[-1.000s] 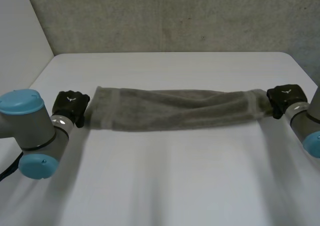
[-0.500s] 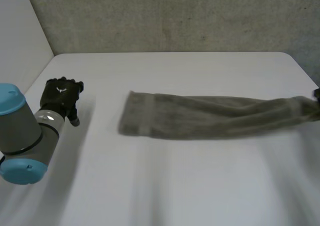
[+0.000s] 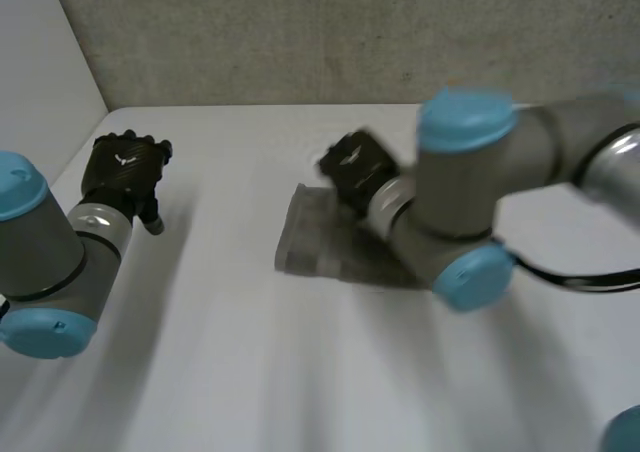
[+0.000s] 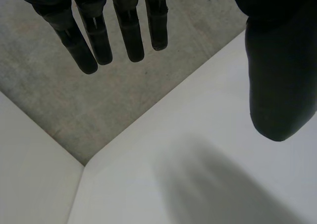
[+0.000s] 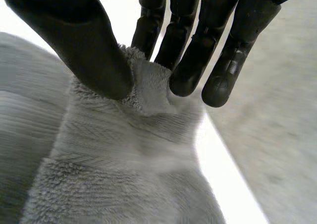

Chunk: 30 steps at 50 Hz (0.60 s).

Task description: Fold the towel.

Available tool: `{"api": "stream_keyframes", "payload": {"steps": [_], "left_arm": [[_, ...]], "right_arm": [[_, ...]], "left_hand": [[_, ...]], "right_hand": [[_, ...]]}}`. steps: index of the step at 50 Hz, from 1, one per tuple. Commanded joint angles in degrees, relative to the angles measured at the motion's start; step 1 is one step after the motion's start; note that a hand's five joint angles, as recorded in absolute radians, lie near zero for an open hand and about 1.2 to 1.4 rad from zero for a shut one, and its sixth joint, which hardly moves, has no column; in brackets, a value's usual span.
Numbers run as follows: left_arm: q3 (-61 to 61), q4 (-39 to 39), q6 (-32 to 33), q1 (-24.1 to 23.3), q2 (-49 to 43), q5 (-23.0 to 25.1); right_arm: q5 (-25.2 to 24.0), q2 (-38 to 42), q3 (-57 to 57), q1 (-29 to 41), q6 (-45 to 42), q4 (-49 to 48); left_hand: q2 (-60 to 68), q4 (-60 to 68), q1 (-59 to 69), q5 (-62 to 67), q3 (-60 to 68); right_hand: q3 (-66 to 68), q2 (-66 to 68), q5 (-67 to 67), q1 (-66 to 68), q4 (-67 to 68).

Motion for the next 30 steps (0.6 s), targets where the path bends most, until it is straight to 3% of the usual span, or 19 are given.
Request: {"api": "stream_keyframes", "payload": {"steps": [1,6,8,13,19,24,26,27,28,30], "left_arm": [[3.25,-0.08,-0.06,-2.74,-2.58,-0.04],[6.50,-0.08,0.02,-5.90,-3.90,-0.04],[7.73,-0.16,0.11,-7.04,-4.34,-0.04],[10.55,-0.52,0.20,-10.57,-5.22,0.05],[11.34,-0.52,0.11,-14.08,-5.83,-0.04],[10.38,-0.52,-0.06,-15.05,-5.92,-0.04],[10.03,-0.52,0.11,-15.32,-6.27,-0.13],[10.02,-0.52,0.11,-15.32,-6.27,-0.13],[10.02,-0.52,0.11,-15.32,-6.27,-0.13],[10.02,-0.60,0.11,-15.32,-6.27,-0.13]], "right_arm": [[1.44,4.78,-0.25,1.59,0.17,0.02],[2.94,-2.00,1.15,0.09,2.20,0.20],[2.60,-8.91,5.96,-4.28,5.52,0.37],[1.54,-16.39,17.46,-10.35,10.80,-0.50],[-0.57,-18.17,28.92,-16.43,9.49,-2.17],[-2.33,-16.77,40.15,-22.75,4.40,-11.55],[-2.42,-15.09,41.23,-23.38,3.43,-13.77],[-2.50,-13.00,41.49,-23.64,2.56,-15.34],[-2.50,-12.98,41.49,-23.64,2.55,-15.36],[-1.72,-10.88,40.62,-23.64,1.23,-16.15]], "left_hand": [[-6.47,-5.30,-5.29,-13.75,-4.82],[-6.47,-5.30,-5.29,-13.75,-4.82],[-6.47,-5.30,-5.29,-13.75,-4.82],[-6.47,-5.30,-5.29,-13.75,-4.82],[-6.47,-5.30,-5.29,-13.75,-4.82],[-6.47,-5.30,-5.29,-13.75,-4.82],[-6.47,-5.30,-5.29,-13.75,-4.82],[-6.47,-5.30,-5.29,-13.75,-4.82],[-6.47,-5.30,-5.29,-13.75,-4.82],[-6.64,-5.47,-5.46,-13.91,-4.99]], "right_hand": [[-52.18,-51.48,-52.64,-52.20,-53.13],[-52.18,-51.48,-52.64,-52.20,-53.13],[-52.18,-51.48,-52.64,-52.20,-53.13],[-52.18,-51.48,-52.64,-52.20,-53.13],[-52.18,-51.48,-52.64,-52.20,-53.13],[-52.18,-51.48,-52.64,-52.20,-53.13],[-44.69,-44.00,-45.16,-44.72,-45.65],[-34.20,-33.51,-34.67,-34.23,-35.16],[-34.09,-33.40,-34.56,-34.12,-35.05],[-4.49,-3.80,-4.96,-4.52,-5.44]]}}
